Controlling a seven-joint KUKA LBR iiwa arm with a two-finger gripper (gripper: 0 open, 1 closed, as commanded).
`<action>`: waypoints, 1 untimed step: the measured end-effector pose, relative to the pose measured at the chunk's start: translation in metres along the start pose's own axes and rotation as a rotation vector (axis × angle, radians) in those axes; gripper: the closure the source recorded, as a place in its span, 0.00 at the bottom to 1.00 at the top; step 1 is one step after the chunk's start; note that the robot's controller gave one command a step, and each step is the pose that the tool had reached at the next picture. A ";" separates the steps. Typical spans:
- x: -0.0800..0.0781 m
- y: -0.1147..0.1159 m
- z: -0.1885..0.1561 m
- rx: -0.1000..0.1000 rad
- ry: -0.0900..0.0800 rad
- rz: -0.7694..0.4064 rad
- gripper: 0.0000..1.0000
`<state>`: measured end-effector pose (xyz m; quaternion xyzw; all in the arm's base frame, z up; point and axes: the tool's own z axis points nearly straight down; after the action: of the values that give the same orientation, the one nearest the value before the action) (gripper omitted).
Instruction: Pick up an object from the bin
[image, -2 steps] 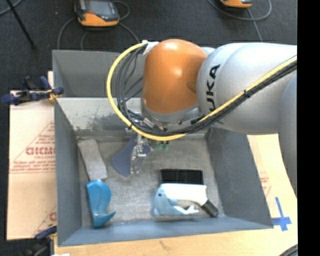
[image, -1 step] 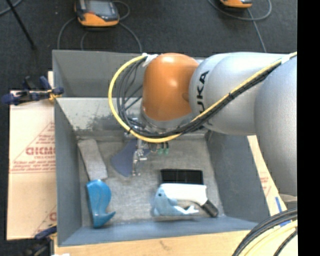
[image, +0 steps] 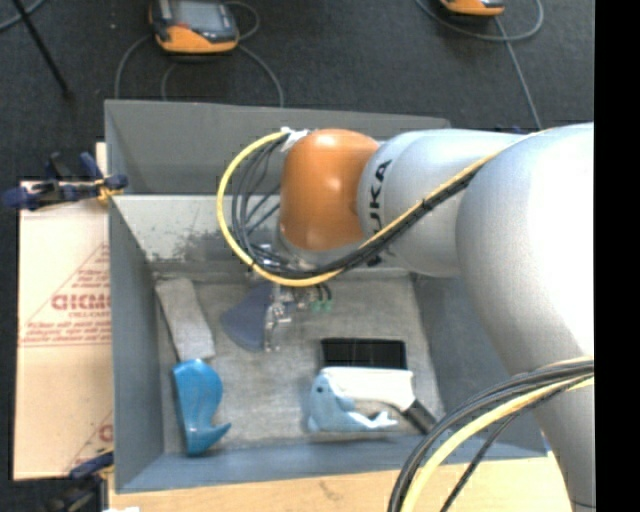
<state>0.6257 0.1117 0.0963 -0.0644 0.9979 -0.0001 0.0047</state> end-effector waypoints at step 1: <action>-0.011 -0.005 0.022 -0.001 -0.003 -0.315 0.00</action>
Offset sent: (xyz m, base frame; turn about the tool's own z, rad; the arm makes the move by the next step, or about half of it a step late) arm 0.0117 -0.0029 -0.0263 -0.2232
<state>0.6378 0.1084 0.0745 -0.2201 0.9755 -0.0005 0.0059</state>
